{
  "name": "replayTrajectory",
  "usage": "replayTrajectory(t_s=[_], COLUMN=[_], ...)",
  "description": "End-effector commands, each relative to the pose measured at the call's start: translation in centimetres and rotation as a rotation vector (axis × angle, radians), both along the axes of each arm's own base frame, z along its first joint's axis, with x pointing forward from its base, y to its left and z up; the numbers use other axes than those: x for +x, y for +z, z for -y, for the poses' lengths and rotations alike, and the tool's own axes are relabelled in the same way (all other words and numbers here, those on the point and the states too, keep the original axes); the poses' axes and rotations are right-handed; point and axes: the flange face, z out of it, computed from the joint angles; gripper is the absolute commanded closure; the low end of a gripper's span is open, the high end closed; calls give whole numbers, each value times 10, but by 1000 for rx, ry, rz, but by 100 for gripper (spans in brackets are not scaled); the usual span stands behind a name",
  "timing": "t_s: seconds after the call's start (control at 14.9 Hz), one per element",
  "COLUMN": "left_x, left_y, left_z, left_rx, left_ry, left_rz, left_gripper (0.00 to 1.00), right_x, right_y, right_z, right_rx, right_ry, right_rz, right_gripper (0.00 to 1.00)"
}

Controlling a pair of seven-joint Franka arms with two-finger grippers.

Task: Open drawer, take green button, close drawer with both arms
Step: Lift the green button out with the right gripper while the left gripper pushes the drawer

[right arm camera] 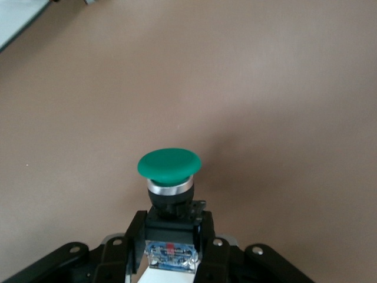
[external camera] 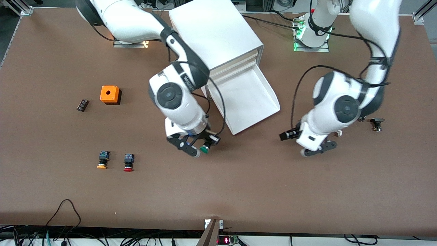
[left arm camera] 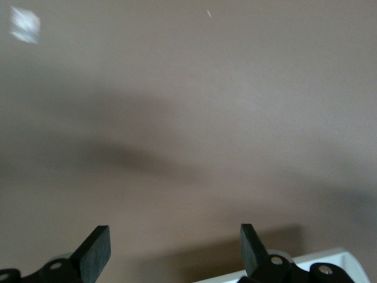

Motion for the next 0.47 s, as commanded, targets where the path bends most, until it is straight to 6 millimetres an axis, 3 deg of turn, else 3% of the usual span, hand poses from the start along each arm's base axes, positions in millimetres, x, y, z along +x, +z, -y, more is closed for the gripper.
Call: replayTrajectory(t_s=[0.0, 0.2, 0.4], left_x=[-10, -23, -31], left_y=[-28, -61, -83], left_z=[26, 56, 60], left_rx=[-5, 1, 55], left_ry=[40, 126, 116], left_rz=[-2, 13, 20], left_gripper=[3, 3, 2], right_x=[13, 31, 48], right_y=[6, -3, -23], right_z=[35, 93, 155], right_rx=[0, -43, -57], right_ry=[150, 301, 424], right_rz=[-10, -39, -39], right_gripper=[100, 100, 100])
